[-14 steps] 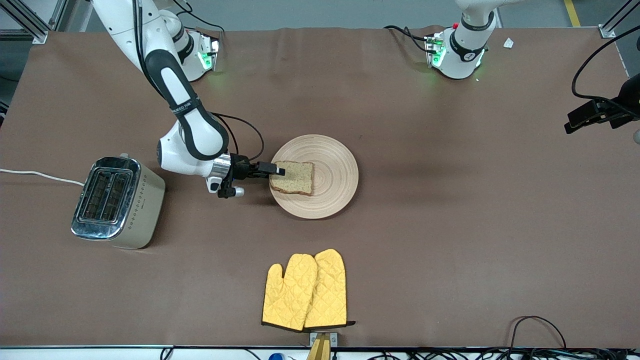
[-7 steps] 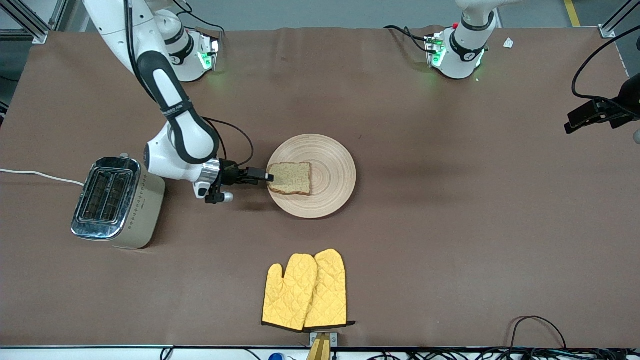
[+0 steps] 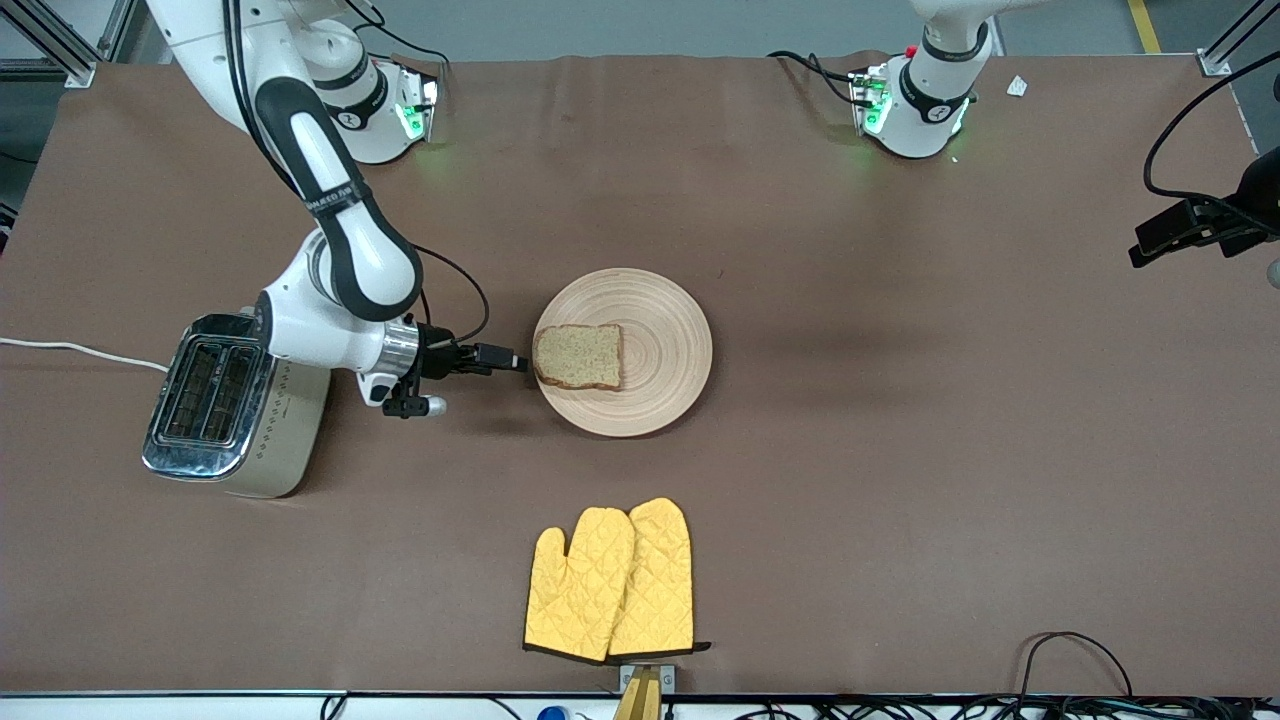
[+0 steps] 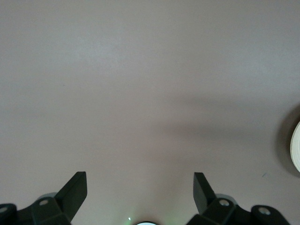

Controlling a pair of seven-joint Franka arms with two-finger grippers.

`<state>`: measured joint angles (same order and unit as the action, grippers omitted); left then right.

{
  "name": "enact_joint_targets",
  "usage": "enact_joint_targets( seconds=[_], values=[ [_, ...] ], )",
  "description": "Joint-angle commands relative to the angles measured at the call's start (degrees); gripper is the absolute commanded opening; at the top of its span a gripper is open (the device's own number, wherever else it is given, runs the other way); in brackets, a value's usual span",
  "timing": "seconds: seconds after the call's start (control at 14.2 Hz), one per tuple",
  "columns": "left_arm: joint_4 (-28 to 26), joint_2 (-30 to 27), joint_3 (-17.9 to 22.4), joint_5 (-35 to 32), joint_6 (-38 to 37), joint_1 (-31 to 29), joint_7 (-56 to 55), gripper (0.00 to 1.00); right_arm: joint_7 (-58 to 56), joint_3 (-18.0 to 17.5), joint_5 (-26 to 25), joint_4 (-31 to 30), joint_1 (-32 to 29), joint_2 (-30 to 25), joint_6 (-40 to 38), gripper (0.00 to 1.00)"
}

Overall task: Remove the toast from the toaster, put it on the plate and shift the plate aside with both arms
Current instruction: 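Withdraw the right gripper back toward the toaster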

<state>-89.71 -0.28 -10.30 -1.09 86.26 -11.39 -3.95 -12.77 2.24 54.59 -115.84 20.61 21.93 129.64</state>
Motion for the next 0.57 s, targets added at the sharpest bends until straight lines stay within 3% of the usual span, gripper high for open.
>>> enact_joint_targets(
  seconds=[0.0, 0.28, 0.49],
  values=[
    [1.56, 0.72, -0.07, 0.39, -0.75, -0.21, 0.79, 1.0, 7.3, 2.05, -7.98, 3.23, -1.36, -2.77, -7.17, 1.0],
    [1.56, 0.72, -0.07, 0.65, -0.75, -0.21, 0.79, 1.0, 10.21, 10.74, -21.77, 15.79, -2.59, -2.68, -23.43, 1.0],
    [1.47, 0.63, 0.01, 2.5, -0.83, -0.21, 0.61, 1.0, 9.6, 16.37, -28.55, 23.53, -2.77, -2.77, -32.58, 1.0]
  ],
)
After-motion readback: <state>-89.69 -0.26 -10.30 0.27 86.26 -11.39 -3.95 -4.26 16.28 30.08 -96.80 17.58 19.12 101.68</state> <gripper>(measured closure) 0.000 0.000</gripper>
